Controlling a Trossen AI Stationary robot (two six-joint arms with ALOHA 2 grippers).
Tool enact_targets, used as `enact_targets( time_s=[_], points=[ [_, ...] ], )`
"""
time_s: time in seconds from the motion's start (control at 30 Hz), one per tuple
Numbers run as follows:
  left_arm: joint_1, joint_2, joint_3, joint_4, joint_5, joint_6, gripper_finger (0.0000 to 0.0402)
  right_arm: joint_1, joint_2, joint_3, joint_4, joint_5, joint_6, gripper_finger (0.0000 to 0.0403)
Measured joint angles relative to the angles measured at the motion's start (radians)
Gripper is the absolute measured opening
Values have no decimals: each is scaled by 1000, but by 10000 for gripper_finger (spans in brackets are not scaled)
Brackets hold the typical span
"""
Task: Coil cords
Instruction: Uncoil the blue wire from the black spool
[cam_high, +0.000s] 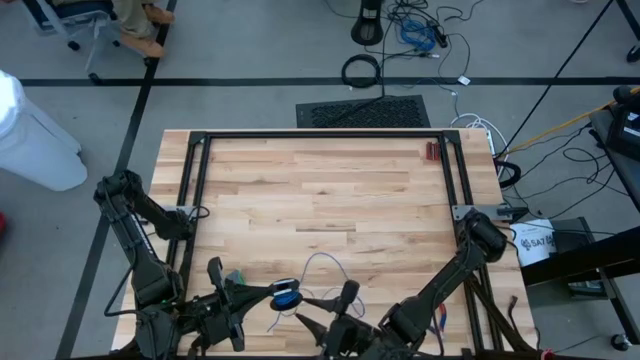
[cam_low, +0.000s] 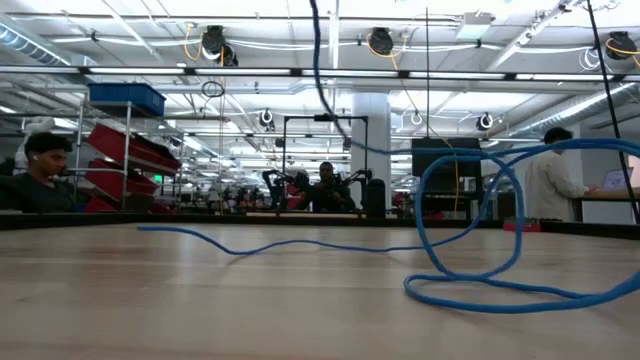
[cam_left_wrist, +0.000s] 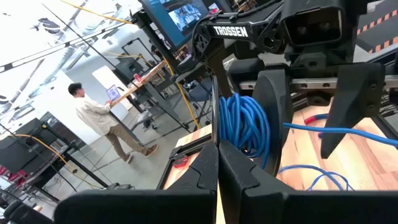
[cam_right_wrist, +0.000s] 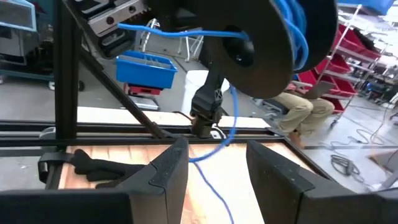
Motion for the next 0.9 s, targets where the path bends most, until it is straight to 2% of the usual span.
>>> enact_targets(
  time_s=[0.17, 0.37, 0.47, 0.73, 0.9],
  points=[
    [0, 0, 0, 0, 0, 0, 1, -18, 0, 0, 0, -69, 44, 148],
    [0, 0, 0, 0, 0, 0, 1, -30, 0, 0, -1, -75, 59, 145],
    [0, 0, 0, 0, 0, 0, 1, -30, 0, 0, -1, -75, 58, 125],
    [0, 0, 0, 0, 0, -1, 1, -34, 0, 0, -56, -75, 65, 43],
    [0, 0, 0, 0, 0, -1, 1, -33, 0, 0, -58, -75, 66, 26]
  ],
)
